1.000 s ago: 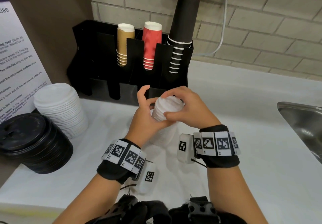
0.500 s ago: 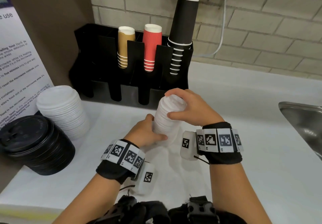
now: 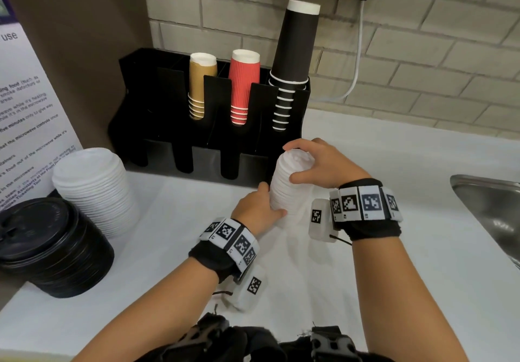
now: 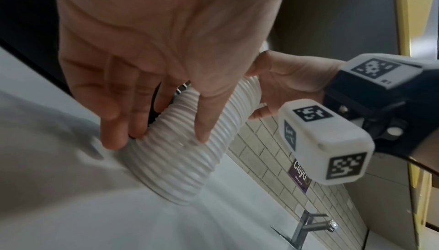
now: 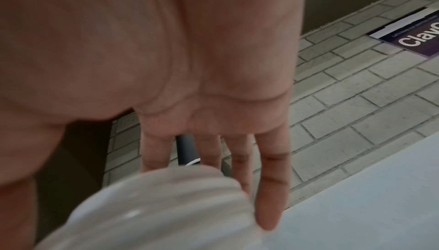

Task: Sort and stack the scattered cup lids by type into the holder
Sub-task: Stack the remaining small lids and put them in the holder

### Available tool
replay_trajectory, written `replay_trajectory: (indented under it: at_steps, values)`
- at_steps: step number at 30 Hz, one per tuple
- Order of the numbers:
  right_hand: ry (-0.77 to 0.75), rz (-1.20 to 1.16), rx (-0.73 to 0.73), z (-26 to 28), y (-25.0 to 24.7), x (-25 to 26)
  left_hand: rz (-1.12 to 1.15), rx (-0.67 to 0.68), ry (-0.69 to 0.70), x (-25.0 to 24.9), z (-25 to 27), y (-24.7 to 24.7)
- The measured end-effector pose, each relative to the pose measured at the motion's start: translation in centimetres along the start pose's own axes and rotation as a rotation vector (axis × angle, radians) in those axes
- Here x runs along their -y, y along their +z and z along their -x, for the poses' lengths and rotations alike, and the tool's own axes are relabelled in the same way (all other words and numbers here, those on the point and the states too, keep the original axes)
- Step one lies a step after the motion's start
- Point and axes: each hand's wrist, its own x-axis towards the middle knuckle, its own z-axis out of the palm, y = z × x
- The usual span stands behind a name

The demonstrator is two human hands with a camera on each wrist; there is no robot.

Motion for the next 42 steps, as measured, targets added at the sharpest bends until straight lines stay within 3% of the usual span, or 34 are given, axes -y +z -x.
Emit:
replay_trajectory:
  at_steps: [9,17,25,29,33,37,42]
  values:
    - [-0.012,0.021,0.058,-0.7,-0.4,-0.3,-0.011,0.018,-0.013,0.5,-0.6,-0.6]
    - [0.002,0.055,0.099,-1.2,-0.7,-0.5,0.309,-0.167,-0.079,4.2,0.6,-4.3]
    - [-0.021,0.045,0.063,-1.6,-0.8,-0.6,0.418,-0.286,-0.047,5.0,1.4,-5.8]
    - [-0.056,0.055,0.009,-1.6,-1.6,-0.3,0.442,-0.361,0.017,4.6,1.7,-6.4]
    - [-0.222,-0.016,-0.062,-1.1,-2.6,2.0,0.613,-0.360,0.186,3.6,2.3,-7.7]
    - [-0.345,-0.194,0.009,-1.1,-1.4,5.9,0.767,-0.222,0.393,2.8,3.1,-8.4]
    - [-0.384,-0.272,0.098,-1.8,0.7,9.2,0.979,-0.310,0.506,3.5,3.4,-8.8]
